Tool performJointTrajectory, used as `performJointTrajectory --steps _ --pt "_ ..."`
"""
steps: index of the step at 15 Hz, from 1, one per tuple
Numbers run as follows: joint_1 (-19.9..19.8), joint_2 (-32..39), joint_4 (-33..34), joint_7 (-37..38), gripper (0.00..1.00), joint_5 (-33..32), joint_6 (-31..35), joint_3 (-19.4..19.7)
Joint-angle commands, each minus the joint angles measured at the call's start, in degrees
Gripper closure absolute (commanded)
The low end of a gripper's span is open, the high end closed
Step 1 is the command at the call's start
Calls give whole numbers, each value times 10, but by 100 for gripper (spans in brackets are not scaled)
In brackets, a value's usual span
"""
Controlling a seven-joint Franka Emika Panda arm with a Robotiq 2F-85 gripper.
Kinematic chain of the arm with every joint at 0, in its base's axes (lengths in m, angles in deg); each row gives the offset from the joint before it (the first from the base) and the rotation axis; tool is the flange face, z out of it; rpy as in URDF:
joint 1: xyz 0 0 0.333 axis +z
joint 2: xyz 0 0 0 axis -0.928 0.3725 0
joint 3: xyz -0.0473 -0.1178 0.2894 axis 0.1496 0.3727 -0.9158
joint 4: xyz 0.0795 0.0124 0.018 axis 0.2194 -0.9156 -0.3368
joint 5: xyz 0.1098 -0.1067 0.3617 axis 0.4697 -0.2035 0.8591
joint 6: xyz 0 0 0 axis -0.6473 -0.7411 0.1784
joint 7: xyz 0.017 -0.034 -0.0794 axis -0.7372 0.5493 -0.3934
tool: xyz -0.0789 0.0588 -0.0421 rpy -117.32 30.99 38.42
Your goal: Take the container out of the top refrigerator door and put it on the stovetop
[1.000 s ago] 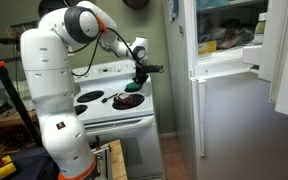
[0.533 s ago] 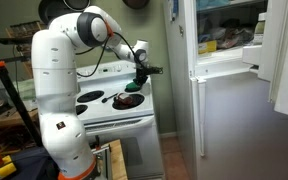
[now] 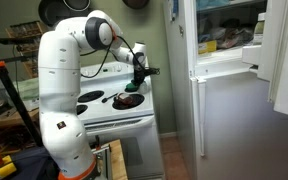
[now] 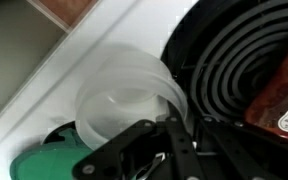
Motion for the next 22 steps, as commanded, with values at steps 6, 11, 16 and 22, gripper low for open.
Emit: performJointTrajectory --steps 6,11,16,22 --pt "0 19 28 -4 56 -14 -10 -15" --pt "-4 -51 34 40 18 -7 -66 -12" --pt "-10 -120 68 188 0 21 -221 4" --pt "-18 -179 81 305 0 94 -341 27"
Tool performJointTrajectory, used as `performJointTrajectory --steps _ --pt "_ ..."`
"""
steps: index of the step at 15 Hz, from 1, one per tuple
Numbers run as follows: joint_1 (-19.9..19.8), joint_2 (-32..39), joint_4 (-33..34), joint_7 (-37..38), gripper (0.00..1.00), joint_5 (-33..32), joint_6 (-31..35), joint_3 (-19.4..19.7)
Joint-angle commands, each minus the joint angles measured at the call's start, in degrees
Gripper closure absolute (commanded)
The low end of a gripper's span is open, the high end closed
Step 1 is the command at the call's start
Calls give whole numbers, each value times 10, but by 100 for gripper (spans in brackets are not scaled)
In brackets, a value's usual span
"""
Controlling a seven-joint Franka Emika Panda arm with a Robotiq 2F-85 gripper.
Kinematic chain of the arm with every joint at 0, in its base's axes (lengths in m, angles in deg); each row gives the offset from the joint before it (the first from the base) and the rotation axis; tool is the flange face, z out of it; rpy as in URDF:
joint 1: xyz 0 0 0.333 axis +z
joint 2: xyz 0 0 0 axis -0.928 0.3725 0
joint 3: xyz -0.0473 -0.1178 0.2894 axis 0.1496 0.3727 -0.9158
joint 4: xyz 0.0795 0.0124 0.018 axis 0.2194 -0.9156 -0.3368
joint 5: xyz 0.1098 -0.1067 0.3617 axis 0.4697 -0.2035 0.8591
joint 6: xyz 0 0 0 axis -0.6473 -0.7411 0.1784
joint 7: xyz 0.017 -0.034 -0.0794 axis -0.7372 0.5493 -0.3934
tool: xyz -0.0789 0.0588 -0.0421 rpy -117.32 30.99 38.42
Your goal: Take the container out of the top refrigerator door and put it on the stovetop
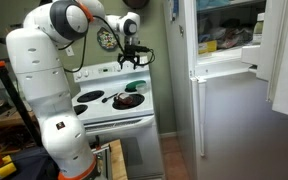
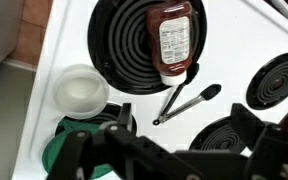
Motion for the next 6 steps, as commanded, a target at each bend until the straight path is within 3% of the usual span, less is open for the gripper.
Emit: performJointTrajectory --steps 1,6 --pt "-5 -37 -11 46 0 49 -40 16" --pt "1 -30 3 44 0 39 -31 21"
